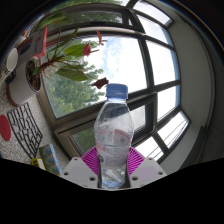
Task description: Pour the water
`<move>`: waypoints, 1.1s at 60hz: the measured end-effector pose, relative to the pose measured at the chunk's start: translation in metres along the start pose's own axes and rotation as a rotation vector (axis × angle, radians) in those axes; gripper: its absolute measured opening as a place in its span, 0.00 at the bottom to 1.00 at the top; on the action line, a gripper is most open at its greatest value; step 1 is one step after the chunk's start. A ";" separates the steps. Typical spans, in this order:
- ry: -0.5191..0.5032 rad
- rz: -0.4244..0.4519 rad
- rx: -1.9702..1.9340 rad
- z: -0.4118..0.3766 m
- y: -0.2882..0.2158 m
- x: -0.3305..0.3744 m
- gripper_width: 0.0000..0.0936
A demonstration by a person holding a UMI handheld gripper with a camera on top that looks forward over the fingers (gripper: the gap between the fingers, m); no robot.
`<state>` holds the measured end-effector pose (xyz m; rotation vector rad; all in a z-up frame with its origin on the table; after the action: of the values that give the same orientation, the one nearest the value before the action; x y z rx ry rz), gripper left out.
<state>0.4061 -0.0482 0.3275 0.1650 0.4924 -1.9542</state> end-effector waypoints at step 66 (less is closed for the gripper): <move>-0.266 0.336 -0.476 -0.018 -0.181 -0.005 0.33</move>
<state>0.2437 0.0276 0.3605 -0.2947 0.6877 -1.4588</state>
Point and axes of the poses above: the point between the fingertips, and its own axes, seen from behind it with the camera up: z to the right, y down, x backward, against the way the camera looks, the point moved 6 cm from there along x, backward, against the way the camera looks, and after that the axes turned 6 degrees about x, right-handed, at the moved point
